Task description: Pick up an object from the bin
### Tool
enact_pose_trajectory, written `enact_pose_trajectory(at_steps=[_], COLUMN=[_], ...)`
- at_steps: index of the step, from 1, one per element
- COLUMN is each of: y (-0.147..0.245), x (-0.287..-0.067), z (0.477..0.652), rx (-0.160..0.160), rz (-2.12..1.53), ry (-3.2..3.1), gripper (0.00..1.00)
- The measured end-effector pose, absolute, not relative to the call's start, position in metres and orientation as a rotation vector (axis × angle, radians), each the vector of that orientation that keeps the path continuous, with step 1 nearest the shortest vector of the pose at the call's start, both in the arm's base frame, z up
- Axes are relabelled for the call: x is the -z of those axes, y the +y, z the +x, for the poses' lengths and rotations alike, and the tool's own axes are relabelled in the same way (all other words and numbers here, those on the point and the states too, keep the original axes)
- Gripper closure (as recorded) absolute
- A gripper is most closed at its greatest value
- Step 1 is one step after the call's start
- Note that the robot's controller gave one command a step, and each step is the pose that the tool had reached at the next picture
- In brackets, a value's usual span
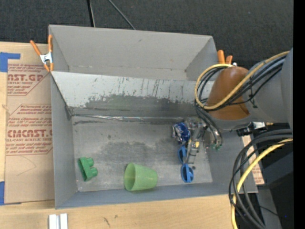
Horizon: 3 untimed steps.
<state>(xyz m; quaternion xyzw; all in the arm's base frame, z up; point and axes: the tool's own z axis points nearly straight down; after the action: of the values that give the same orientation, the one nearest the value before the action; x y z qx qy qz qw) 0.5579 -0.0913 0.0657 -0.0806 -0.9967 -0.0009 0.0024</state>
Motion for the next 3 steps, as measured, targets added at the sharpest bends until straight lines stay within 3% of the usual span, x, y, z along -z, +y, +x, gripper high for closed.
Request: enact_pose_trajectory(at_steps=[1,2,3], y=[-0.0927,-0.0924,-0.0924], x=[-0.0707,-0.0703,-0.0705], z=[0.5603,0.5605,0.5603], rx=[-0.001,-0.001,-0.002], rz=[-0.252,-0.252,-0.252], ry=[-3.133,-3.135,-3.133], gripper=[1.00,0.00,1.00])
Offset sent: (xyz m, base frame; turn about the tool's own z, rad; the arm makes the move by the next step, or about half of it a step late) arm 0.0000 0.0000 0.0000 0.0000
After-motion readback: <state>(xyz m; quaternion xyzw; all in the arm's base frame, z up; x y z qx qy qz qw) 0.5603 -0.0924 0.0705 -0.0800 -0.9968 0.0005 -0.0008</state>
